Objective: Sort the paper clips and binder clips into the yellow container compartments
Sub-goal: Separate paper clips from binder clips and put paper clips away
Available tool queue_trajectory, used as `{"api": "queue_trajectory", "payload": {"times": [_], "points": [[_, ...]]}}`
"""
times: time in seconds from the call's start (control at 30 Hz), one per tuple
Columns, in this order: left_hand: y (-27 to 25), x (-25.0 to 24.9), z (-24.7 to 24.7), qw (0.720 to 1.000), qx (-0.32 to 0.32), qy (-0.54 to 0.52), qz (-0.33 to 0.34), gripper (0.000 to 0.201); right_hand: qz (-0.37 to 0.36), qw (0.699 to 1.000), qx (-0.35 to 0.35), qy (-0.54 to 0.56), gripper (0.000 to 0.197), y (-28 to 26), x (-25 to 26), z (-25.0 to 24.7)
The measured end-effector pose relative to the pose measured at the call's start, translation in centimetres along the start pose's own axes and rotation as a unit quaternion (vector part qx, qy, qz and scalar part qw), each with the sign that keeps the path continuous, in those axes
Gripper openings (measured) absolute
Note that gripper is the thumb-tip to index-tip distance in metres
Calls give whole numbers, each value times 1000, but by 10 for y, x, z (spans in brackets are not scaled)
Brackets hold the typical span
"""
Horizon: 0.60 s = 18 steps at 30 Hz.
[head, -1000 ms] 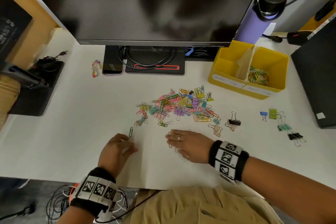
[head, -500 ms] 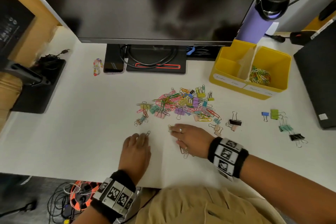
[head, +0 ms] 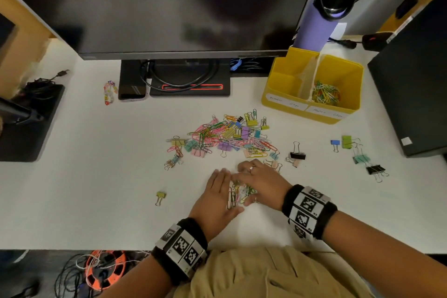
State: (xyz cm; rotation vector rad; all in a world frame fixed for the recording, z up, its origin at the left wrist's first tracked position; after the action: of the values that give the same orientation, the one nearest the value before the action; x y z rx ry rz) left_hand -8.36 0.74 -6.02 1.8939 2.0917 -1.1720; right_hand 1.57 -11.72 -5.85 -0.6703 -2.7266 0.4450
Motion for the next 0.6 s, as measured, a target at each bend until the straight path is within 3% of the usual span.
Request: {"api": "queue_trajectory", "payload": {"times": [0.07,0.13,0.23,0.3,0.37,0.5,0.6], "points": [[-4,5,2,1000,-18,7,-9,83,-5,1000,-24,-18,39,4,0,0],[-7,7,2,999,-28,17,0,87,-3,998,-42,-36,25,1,-4,2],[-7,3,5,1000,-12,26,-5,98,26,996,-50,-68,36,-6,-15,7],[-3,-1,7,999,9,37,-38,83,65,996,-39,-56,42,-10,-21,5],[0,-7,8,997,-15,61,-39,77,95,995,-30,-24,42,-14,-28,6],[8,-21,20,995,-34,78,-59,64,135,981,-44,135,49,-21,-35,4],[14,-32,27,992,-40,107,-54,72,159,955,-59,244,42,-28,-42,6]]}}
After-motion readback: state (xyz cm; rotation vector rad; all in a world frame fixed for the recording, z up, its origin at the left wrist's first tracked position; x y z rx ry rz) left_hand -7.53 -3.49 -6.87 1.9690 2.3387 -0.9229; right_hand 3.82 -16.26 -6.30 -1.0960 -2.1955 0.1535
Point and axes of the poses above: each hand's wrist, its own y-axis towards the middle knuckle, its own z-axis out of the palm, x = y × z, the point moved 2 cm from there along y, towards the middle knuckle, and after that the axes turned 14 degrees about -y, right-handed, at the moved point
